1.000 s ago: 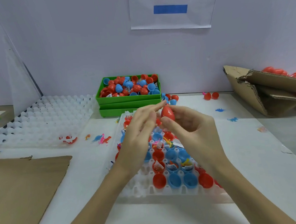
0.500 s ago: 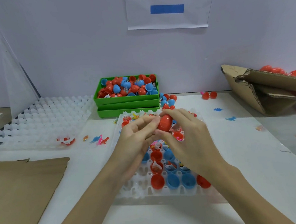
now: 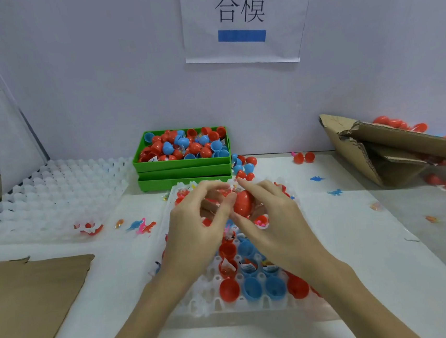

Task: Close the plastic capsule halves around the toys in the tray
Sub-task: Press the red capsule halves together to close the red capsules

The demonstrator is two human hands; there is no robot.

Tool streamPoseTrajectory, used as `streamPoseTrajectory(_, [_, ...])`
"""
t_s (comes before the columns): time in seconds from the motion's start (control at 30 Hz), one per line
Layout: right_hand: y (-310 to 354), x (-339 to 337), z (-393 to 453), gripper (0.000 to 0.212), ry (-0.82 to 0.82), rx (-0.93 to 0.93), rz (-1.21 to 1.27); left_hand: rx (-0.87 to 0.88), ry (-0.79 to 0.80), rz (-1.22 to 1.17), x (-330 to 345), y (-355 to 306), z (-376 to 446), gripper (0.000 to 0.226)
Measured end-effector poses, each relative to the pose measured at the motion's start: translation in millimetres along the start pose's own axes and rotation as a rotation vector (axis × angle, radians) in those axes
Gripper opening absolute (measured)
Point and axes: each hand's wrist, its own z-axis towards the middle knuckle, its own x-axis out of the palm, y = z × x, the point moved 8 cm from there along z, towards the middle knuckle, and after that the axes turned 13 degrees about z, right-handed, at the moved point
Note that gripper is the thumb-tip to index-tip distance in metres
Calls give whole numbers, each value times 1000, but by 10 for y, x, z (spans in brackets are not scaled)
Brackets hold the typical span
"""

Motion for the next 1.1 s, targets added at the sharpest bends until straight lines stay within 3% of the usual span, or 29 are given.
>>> streamPoseTrajectory(0.13, [-102,-246,80,47,-90,107,243,40,-154,85,-190,22,33,25])
streamPoseTrajectory(0.23, [-276,-583,109,29,-352,264,566,10,-255,87,-345,96,63,15])
streamPoseTrajectory(0.33, [-532,-850,313,35,-508,382,889,-43,-325,35,-439,157,80,12])
streamPoseTrajectory(0.43, [-788,-1170,850,31,-603,409,1392,-82,-313,13,-432,201,89,9])
streamPoseTrajectory(0.53, [-1003,-1617,1340,47,-841,390,1618,-97,-269,45,-383,235,81,6])
streamPoseTrajectory(0.67, [-1187,-1791,1478,54,-884,493,1393,-80,-204,130,-338,263,98,6])
streamPoseTrajectory(0.8, [-1002,-1395,1175,40,-609,586,1074,-123,-173,196,-355,349,149,11])
streamPoseTrajectory(0.87, [-882,-1156,892,35,-469,544,928,-161,-160,229,-365,396,174,12])
streamPoseTrajectory(0.97, [-707,-838,435,28,-401,464,922,-231,-119,269,-401,498,207,9])
streamPoseTrajectory(1.1, [-441,-556,174,33,-334,442,644,-258,-73,352,-510,623,245,18])
